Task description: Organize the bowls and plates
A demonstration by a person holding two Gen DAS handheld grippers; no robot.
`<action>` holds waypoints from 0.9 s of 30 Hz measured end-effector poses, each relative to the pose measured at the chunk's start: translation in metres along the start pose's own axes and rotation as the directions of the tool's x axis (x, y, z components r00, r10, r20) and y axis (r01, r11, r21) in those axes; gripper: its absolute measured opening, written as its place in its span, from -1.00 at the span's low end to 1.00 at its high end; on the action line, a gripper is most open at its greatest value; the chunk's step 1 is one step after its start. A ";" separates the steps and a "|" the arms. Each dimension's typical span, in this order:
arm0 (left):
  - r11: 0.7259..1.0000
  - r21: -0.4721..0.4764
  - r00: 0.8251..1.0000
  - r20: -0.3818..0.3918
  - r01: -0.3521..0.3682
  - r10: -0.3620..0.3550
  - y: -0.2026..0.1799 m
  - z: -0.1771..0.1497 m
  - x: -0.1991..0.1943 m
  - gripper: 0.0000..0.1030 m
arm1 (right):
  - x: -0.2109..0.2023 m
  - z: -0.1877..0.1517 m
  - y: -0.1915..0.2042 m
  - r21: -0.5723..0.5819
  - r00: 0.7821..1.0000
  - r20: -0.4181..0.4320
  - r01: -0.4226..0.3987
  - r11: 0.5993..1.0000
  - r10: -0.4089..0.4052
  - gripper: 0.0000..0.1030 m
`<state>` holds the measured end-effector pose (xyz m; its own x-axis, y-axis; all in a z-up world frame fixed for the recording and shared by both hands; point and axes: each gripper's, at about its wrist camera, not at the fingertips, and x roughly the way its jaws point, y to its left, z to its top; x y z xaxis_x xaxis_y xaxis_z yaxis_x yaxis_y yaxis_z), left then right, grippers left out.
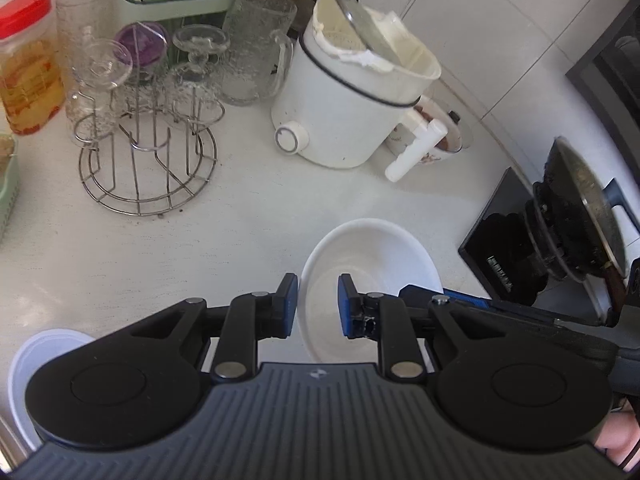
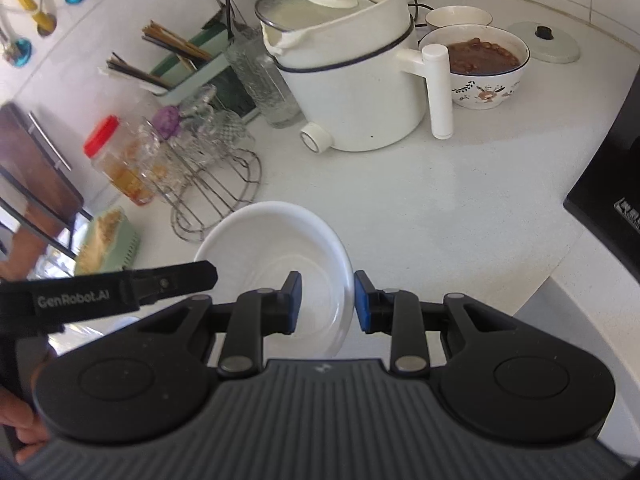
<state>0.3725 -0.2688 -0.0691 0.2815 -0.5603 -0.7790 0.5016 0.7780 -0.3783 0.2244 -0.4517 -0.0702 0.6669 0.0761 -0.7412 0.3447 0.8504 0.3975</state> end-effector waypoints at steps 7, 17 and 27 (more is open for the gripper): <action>1.000 -0.004 0.999 0.038 -0.004 0.005 0.002 0.002 -0.027 -0.52 | -0.019 0.002 0.021 0.015 0.999 0.046 -0.017 1.000 0.017 -0.37; 0.999 -0.037 0.997 0.078 -0.018 0.021 0.019 -0.006 -0.061 -0.52 | -0.039 -0.010 0.051 -0.001 0.997 0.061 -0.051 0.999 0.051 -0.37; 0.996 -0.081 0.994 0.103 -0.026 0.034 0.042 -0.023 -0.098 -0.52 | -0.052 -0.025 0.080 -0.028 0.995 0.044 -0.086 0.996 0.087 -0.37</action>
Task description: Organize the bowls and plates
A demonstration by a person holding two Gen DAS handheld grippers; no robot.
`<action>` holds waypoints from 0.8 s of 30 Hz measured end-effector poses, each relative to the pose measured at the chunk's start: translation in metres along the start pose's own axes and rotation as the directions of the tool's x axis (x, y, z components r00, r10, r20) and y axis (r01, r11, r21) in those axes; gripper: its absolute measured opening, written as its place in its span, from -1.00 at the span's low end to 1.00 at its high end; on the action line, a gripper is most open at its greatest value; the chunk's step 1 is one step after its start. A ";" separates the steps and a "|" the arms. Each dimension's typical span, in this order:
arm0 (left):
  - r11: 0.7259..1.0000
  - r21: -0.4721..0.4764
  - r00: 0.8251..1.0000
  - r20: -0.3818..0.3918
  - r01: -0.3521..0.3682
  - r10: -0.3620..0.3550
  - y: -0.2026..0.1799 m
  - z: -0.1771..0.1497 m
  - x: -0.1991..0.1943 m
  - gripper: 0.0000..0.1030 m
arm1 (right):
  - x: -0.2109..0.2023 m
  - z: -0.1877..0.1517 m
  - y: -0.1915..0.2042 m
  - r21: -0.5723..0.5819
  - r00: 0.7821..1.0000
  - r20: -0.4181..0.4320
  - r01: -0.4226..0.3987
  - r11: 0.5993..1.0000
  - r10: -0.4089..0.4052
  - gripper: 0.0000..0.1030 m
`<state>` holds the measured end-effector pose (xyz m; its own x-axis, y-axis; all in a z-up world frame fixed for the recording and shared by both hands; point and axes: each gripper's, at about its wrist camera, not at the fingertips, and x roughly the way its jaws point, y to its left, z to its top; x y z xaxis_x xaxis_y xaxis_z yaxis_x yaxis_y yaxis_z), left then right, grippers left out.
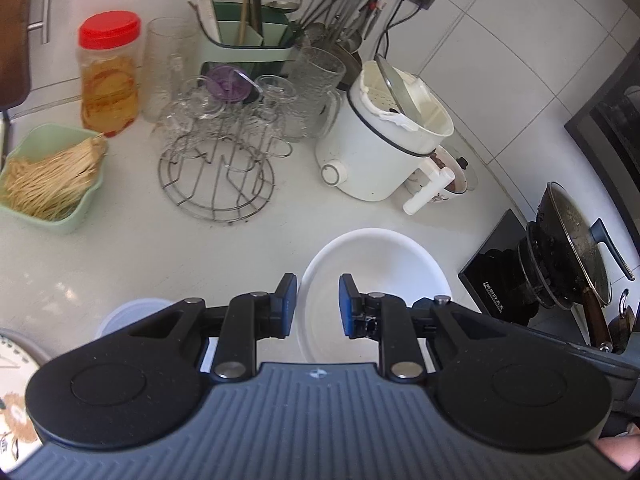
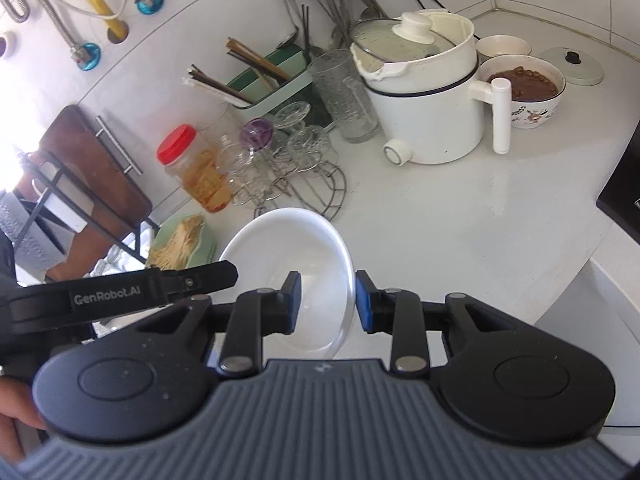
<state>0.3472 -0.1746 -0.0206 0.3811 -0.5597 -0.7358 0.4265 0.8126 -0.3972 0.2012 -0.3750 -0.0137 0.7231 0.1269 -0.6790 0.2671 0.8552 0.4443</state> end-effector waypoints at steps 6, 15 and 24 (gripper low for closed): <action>1.000 -0.022 1.000 0.022 -0.010 0.010 0.018 -0.009 -0.023 -0.52 | -0.006 -0.011 0.021 -0.011 1.000 -0.007 -0.026 1.000 0.026 -0.37; 0.998 -0.052 0.998 0.040 -0.047 0.049 0.046 -0.016 -0.044 -0.52 | 0.006 -0.021 0.049 -0.046 0.998 -0.029 -0.050 0.998 0.049 -0.37; 0.986 -0.122 0.993 0.030 -0.111 0.115 0.084 -0.022 -0.039 -0.52 | 0.041 -0.024 0.074 -0.136 0.993 -0.102 -0.070 0.988 0.056 -0.37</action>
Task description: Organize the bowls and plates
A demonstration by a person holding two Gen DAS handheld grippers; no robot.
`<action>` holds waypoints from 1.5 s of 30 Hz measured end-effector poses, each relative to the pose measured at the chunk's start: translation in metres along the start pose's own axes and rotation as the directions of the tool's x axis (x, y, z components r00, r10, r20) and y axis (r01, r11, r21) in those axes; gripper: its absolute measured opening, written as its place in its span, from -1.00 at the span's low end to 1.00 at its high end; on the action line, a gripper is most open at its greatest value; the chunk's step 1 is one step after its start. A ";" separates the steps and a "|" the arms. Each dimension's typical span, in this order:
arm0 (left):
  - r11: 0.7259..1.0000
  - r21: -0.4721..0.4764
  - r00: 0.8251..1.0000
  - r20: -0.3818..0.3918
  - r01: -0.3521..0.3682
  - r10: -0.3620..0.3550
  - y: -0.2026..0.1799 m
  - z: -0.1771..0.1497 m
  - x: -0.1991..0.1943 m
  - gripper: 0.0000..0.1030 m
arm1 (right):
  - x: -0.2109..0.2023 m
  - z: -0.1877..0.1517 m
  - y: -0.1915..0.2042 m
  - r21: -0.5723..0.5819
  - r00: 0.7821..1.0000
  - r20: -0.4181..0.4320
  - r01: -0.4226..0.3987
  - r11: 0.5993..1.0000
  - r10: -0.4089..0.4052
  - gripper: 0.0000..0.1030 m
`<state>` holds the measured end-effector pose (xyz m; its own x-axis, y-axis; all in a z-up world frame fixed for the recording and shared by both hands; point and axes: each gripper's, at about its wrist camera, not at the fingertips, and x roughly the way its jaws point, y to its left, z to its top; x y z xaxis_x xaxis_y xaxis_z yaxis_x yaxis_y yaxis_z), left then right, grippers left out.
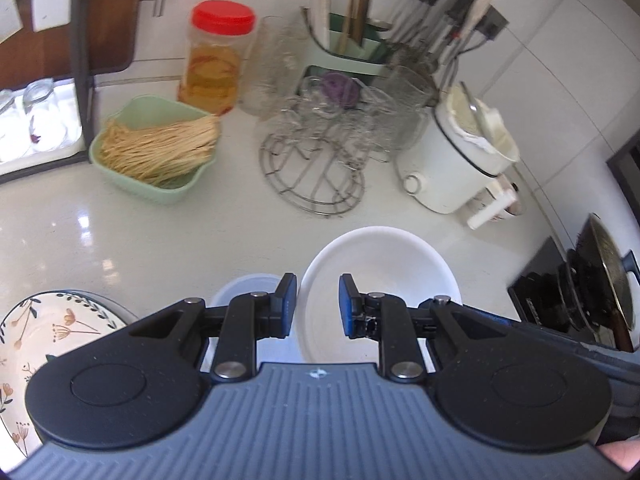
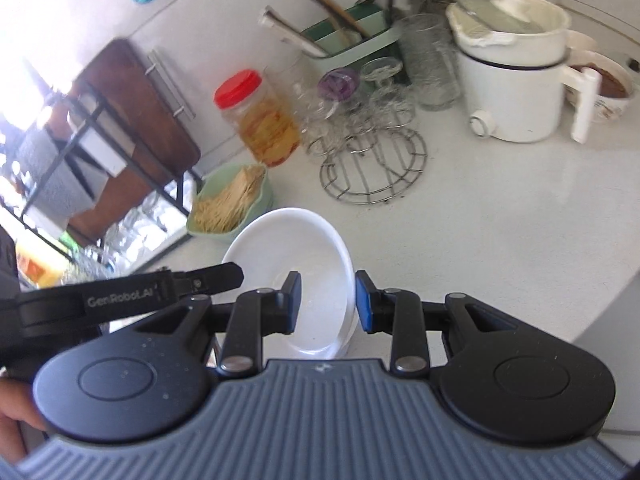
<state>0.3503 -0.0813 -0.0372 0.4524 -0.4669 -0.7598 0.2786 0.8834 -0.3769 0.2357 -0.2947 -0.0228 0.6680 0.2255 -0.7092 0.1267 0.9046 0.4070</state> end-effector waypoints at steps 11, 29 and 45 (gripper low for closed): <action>0.990 -0.094 0.994 -0.014 -0.106 0.105 0.034 -0.013 0.023 -0.52 | 0.052 -0.006 0.009 -0.101 0.993 -0.113 -0.048 0.994 0.037 -0.37; 0.951 -0.217 0.974 -0.013 -0.222 0.224 0.040 -0.030 0.022 -0.09 | 0.073 0.000 0.001 -0.220 0.970 -0.231 -0.131 0.967 0.079 -0.24; 0.832 -0.474 0.954 -0.068 -0.288 0.291 0.035 -0.084 0.031 0.04 | 0.112 0.023 -0.017 -0.280 0.916 -0.372 -0.265 0.923 0.150 0.30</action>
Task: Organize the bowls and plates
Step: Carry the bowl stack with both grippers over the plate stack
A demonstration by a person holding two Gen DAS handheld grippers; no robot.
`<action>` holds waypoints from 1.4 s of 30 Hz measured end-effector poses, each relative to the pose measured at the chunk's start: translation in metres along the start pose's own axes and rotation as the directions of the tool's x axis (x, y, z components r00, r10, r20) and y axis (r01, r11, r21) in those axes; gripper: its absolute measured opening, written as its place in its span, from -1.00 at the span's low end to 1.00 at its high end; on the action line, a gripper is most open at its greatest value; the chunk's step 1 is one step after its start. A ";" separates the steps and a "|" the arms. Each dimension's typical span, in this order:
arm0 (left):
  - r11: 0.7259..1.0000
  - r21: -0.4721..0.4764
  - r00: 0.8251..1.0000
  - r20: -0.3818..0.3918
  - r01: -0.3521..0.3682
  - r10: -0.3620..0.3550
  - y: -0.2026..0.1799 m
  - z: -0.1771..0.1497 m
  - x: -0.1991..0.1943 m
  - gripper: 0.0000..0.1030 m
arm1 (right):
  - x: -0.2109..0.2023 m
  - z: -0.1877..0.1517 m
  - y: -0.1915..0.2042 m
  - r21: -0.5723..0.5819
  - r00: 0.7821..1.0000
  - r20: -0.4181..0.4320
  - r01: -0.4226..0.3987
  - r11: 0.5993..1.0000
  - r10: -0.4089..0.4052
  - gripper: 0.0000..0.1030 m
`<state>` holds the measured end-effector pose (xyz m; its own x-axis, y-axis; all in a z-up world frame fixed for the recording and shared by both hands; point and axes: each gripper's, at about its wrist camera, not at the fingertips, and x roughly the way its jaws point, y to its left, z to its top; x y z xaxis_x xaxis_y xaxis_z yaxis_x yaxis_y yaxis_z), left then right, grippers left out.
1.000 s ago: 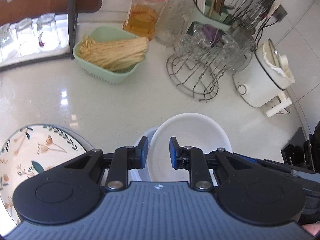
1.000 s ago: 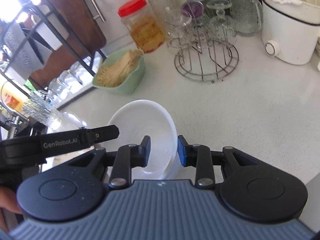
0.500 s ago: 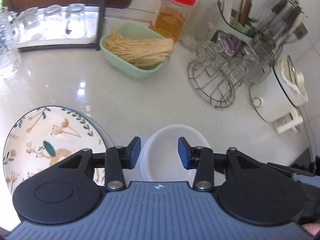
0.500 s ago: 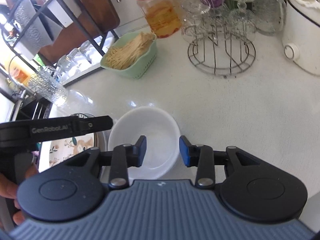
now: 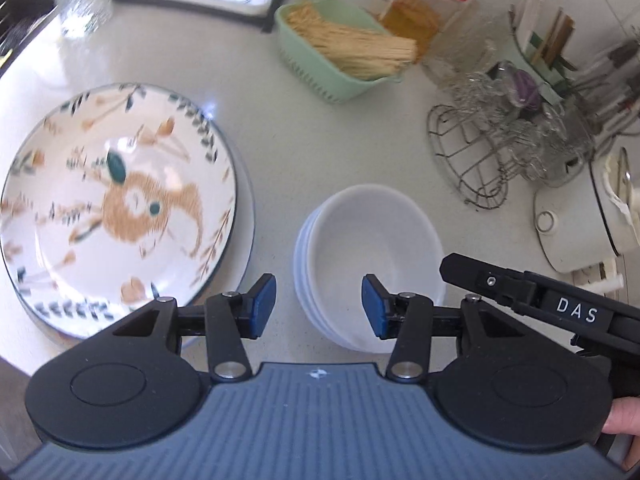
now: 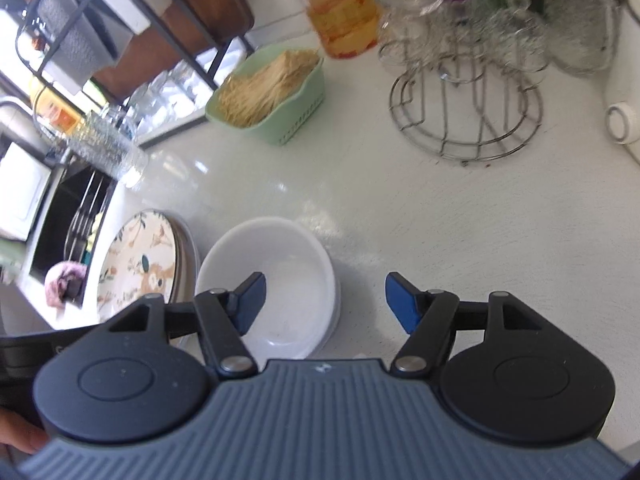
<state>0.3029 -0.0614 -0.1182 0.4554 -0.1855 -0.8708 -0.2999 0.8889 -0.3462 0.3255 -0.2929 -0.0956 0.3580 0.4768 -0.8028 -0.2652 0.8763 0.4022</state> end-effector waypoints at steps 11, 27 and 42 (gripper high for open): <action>0.991 -0.137 1.000 0.004 -0.005 0.005 0.015 -0.017 0.017 0.03 | 0.042 0.000 -0.002 -0.061 0.993 -0.109 -0.046 0.997 0.039 -0.08; 0.993 -0.100 0.998 0.010 0.057 -0.056 0.019 -0.018 0.042 -0.34 | 0.058 -0.006 0.004 -0.093 0.994 -0.104 -0.040 0.995 0.030 -0.60; 0.994 -0.058 0.994 0.054 0.095 -0.092 0.004 0.004 -0.005 -0.35 | 0.017 0.003 0.020 -0.078 0.999 -0.022 -0.032 0.996 0.031 -0.60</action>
<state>0.3029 -0.0551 -0.1136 0.5256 -0.2436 -0.8151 -0.3033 0.8415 -0.4470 0.3289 -0.2667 -0.0999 0.3303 0.5020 -0.7993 -0.3459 0.8523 0.3924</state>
